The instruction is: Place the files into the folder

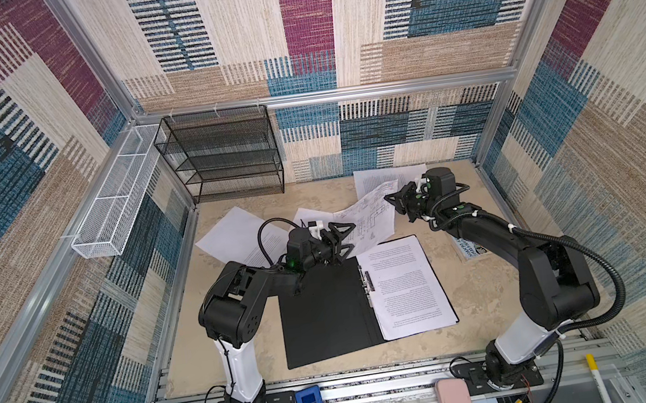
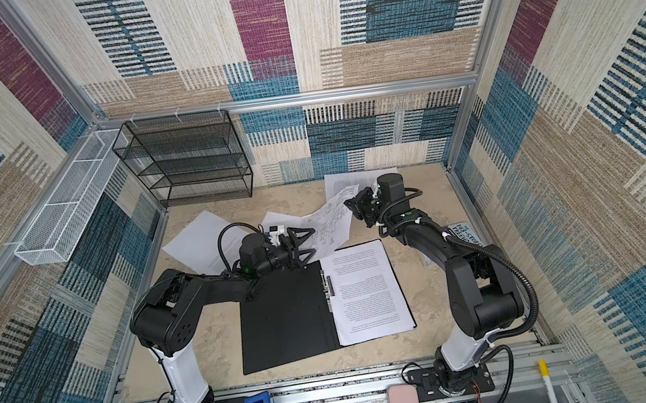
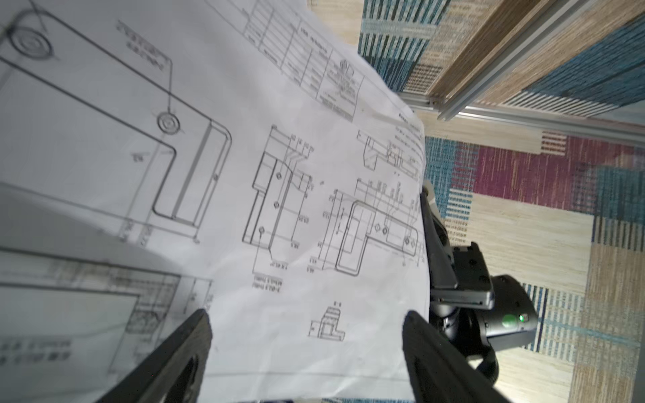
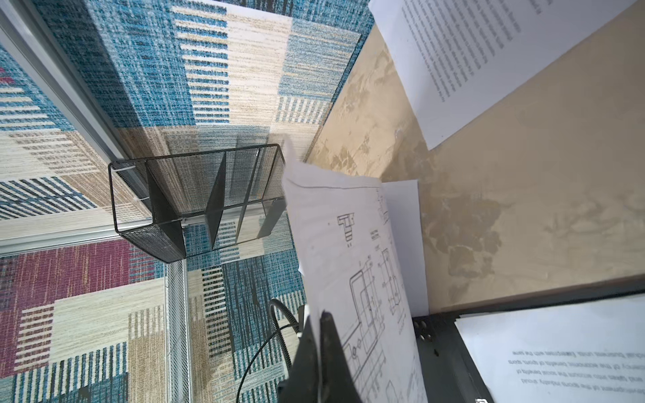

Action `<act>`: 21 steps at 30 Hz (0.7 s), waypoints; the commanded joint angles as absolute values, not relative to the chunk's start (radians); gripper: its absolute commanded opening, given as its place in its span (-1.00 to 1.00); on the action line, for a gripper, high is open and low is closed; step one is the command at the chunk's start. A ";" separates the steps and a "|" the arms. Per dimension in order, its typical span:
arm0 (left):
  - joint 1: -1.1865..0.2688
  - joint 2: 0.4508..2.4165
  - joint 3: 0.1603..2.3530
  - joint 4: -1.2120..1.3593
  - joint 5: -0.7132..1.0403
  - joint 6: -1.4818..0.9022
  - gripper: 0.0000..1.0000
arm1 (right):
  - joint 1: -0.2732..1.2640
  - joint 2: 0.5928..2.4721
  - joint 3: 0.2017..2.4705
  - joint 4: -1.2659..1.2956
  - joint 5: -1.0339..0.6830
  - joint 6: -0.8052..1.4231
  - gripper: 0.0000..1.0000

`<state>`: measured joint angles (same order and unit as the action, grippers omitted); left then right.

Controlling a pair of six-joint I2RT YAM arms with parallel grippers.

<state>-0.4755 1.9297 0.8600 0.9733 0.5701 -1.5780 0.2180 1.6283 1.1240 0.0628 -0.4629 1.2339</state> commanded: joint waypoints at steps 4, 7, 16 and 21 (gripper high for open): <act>-0.488 1.868 0.738 1.141 0.491 -1.641 0.74 | 0.221 1.622 1.126 0.103 -0.423 1.262 -1.00; -0.490 1.766 0.677 1.045 0.493 -1.587 0.75 | 0.221 1.633 1.123 0.113 -0.427 1.266 -1.00; -0.576 1.838 0.665 1.183 0.447 -1.701 0.74 | 0.228 1.606 1.085 0.142 -0.410 1.301 -1.00; -0.607 1.900 0.707 1.211 0.414 -1.727 0.73 | 0.232 1.596 1.080 0.143 -0.408 1.305 -1.00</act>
<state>-0.6029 1.8854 0.6907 1.1210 0.4484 -1.6955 0.2279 1.6077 1.0840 0.0982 -0.4156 1.2930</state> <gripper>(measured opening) 0.868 0.052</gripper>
